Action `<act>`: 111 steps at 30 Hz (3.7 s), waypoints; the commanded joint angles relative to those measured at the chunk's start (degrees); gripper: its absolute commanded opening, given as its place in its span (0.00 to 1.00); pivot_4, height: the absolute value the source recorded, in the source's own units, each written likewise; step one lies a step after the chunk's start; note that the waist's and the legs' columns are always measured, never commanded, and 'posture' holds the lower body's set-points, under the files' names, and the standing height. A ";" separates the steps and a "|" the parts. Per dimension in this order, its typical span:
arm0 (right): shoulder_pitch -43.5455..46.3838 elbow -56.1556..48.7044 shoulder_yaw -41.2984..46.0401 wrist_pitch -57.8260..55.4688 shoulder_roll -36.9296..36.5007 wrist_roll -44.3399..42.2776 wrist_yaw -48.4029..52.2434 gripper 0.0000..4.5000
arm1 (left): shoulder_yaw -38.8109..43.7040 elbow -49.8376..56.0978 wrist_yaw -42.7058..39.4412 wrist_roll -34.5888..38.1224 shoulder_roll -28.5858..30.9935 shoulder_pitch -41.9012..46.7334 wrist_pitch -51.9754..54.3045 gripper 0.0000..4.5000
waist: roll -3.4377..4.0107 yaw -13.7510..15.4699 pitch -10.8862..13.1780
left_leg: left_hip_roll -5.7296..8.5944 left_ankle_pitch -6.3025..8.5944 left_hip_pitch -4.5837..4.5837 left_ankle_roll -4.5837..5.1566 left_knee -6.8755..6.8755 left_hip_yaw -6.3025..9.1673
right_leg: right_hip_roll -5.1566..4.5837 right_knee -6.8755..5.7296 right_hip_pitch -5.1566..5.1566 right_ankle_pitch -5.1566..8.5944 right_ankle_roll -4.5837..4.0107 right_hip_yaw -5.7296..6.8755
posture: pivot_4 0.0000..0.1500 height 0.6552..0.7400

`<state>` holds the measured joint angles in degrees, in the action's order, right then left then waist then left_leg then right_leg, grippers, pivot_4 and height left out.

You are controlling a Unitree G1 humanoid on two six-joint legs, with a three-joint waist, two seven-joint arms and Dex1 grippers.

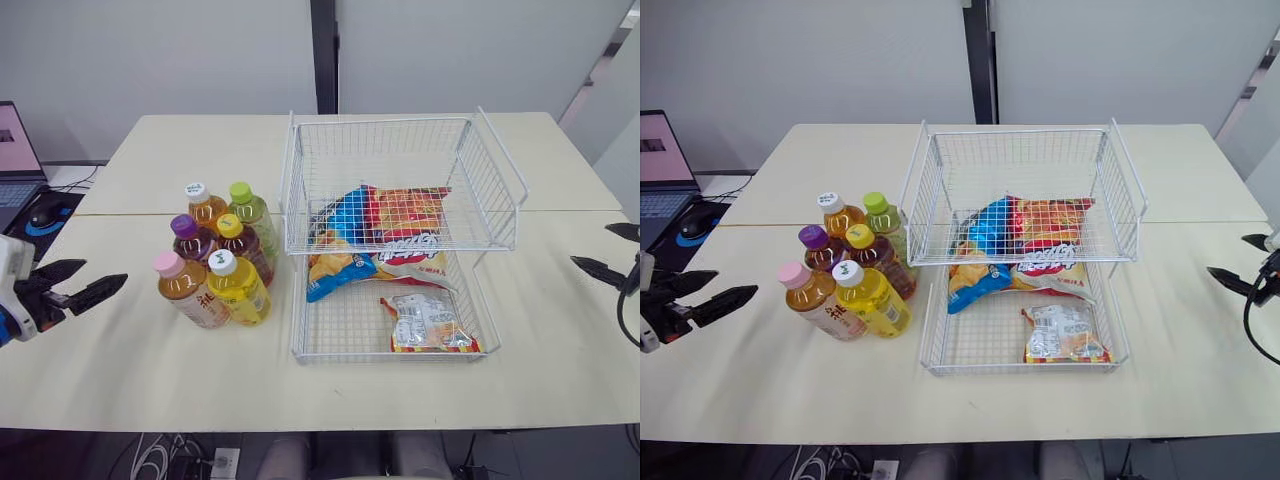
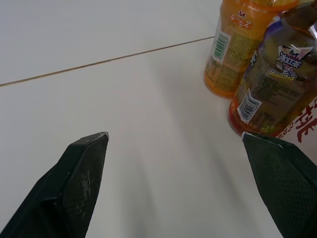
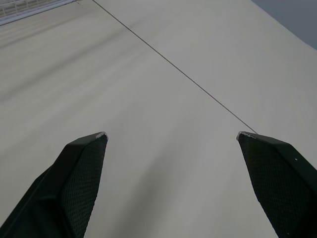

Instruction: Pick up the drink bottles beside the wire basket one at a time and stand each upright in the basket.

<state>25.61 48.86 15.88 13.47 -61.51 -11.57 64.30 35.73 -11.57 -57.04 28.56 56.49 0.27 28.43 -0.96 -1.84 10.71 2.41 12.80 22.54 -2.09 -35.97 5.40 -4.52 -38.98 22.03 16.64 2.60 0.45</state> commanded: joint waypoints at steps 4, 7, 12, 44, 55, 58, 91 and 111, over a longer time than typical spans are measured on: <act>-8.78 -21.38 12.68 -10.95 -5.60 -10.28 3.24 1.00 | 4.15 5.16 -0.05 2.77 -0.36 -2.27 1.47 1.00 | 0.01 -0.03 0.01 | -0.03 0.00 0.02 0.00 0.00 0.03 | 0.01 0.00 0.02 0.00 0.00 -0.02 | 1.00 1.00; -15.15 -36.73 18.82 -23.34 -7.12 -16.77 5.29 1.00 | 4.04 5.67 -0.28 2.73 -0.88 -2.26 -0.07 1.00 | 0.03 0.01 -0.01 | -0.08 0.00 0.06 0.00 0.00 0.17 | 0.02 0.00 0.06 -0.01 -0.02 -0.02 | 1.00 1.00; -14.81 -56.38 27.22 -46.41 -12.04 -33.30 5.48 1.00 | 3.72 5.75 -0.39 5.08 -0.19 -0.54 3.93 1.00 | 0.03 0.02 -0.01 | -0.17 0.00 0.03 0.00 -0.02 0.30 | 0.01 0.01 0.05 -0.03 -0.05 -0.03 | 1.00 1.00; 19.16 -65.56 -14.18 -51.70 11.09 -40.05 14.63 1.00 | 12.00 50.71 25.25 20.14 -21.54 -15.89 10.59 1.00 | -0.46 1.80 -0.08 | -0.14 0.04 0.35 -0.08 -0.13 0.47 | -0.10 0.34 0.16 -0.20 -0.05 0.15 | 1.00 1.00; 19.99 -68.34 -13.68 -54.83 13.29 -41.18 11.31 1.00 | 3.98 44.84 26.97 15.81 -20.89 -10.80 5.95 1.00 | -0.46 1.71 -0.08 | -0.21 0.04 0.34 -0.08 -0.13 0.44 | 0.24 0.32 0.17 -0.24 -0.05 0.07 | 1.00 1.00; 20.39 -68.30 -13.64 -55.53 13.48 -41.06 10.30 1.00 | 2.78 44.40 27.15 15.20 -20.68 -9.89 5.58 1.00 | -0.46 1.72 -0.08 | -0.21 0.04 0.34 -0.08 -0.13 0.45 | 0.24 0.33 0.17 -0.24 -0.05 0.07 | 1.00 1.00; 20.76 -70.15 -10.86 -58.47 13.06 -43.57 7.37 1.00 | -4.58 38.72 22.42 10.96 -17.55 -4.78 2.27 0.30 | -0.45 1.67 -0.08 | -0.21 0.04 0.35 -0.08 -0.11 0.48 | 0.24 0.34 0.20 -0.24 -0.05 0.08 | 1.00 1.00; 22.20 -66.65 -11.77 -55.12 13.22 -38.24 6.85 1.00 | 17.56 44.62 17.39 29.64 -2.34 -9.54 15.30 0.30 | -0.46 1.62 -0.01 | -0.25 0.05 0.43 -0.08 -0.08 0.51 | 0.28 0.47 0.24 -0.23 -0.05 0.09 | 1.00 1.00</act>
<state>46.20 -17.56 3.18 -42.95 -47.87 -50.19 70.29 48.98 31.63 -38.75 54.41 52.34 -10.19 42.27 -1.41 -0.22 10.70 2.16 12.85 22.97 -2.17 -36.04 5.89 -4.25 -38.50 22.27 16.40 2.55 0.54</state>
